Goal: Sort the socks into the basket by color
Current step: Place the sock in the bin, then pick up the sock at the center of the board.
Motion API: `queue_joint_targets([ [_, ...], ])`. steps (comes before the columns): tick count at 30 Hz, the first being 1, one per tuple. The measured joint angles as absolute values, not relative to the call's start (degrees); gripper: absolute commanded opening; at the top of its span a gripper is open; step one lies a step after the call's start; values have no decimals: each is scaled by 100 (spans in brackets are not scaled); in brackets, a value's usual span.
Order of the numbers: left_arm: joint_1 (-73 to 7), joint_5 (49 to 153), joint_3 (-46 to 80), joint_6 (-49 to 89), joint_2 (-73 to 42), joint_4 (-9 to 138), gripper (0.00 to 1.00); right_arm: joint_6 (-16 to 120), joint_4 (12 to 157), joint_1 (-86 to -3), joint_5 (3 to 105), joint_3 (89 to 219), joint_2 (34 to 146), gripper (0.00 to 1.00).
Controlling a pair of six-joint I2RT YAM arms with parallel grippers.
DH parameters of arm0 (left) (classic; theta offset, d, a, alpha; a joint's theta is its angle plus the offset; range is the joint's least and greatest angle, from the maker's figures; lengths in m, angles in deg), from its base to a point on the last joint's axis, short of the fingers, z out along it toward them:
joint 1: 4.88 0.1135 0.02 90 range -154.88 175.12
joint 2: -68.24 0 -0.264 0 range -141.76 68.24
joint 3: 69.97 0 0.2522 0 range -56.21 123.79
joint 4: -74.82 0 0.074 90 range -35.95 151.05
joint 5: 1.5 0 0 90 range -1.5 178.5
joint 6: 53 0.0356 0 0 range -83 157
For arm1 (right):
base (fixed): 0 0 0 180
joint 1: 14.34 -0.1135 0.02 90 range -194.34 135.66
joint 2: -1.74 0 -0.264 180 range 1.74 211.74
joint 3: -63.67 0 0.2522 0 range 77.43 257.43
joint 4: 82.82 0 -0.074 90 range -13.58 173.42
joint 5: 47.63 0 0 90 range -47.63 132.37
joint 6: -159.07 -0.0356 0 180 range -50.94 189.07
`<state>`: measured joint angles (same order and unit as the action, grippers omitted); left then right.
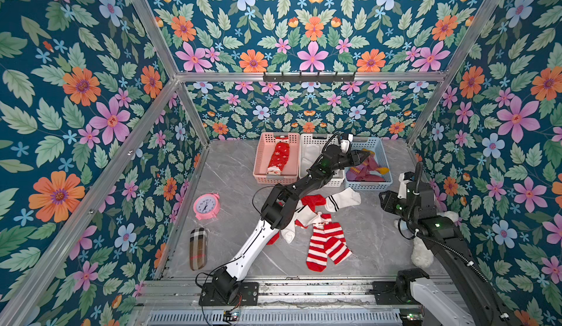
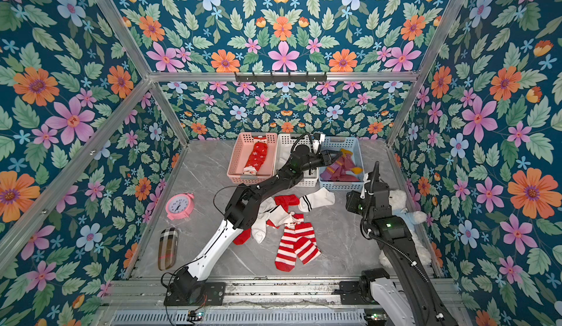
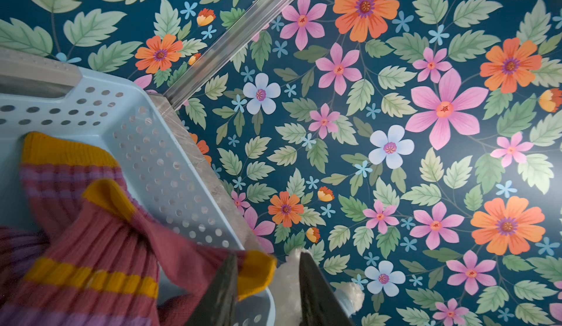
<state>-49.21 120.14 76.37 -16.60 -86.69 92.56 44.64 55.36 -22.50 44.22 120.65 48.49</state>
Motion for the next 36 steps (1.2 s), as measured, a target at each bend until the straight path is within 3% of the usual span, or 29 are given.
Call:
queue_joint_targets([
  [11,-4873,11688,6268,-893,-7504,8777,40,4466,5486,-2250,4367,12288,4912,47],
  [19,-4746,11006,4629,-2,-6046,8067,42,4488,5495,-2250,4361,12382,5148,47],
  [36,-3579,9979,629,702,-3141,7879,44,4149,6321,-2495,5023,11827,6197,47],
])
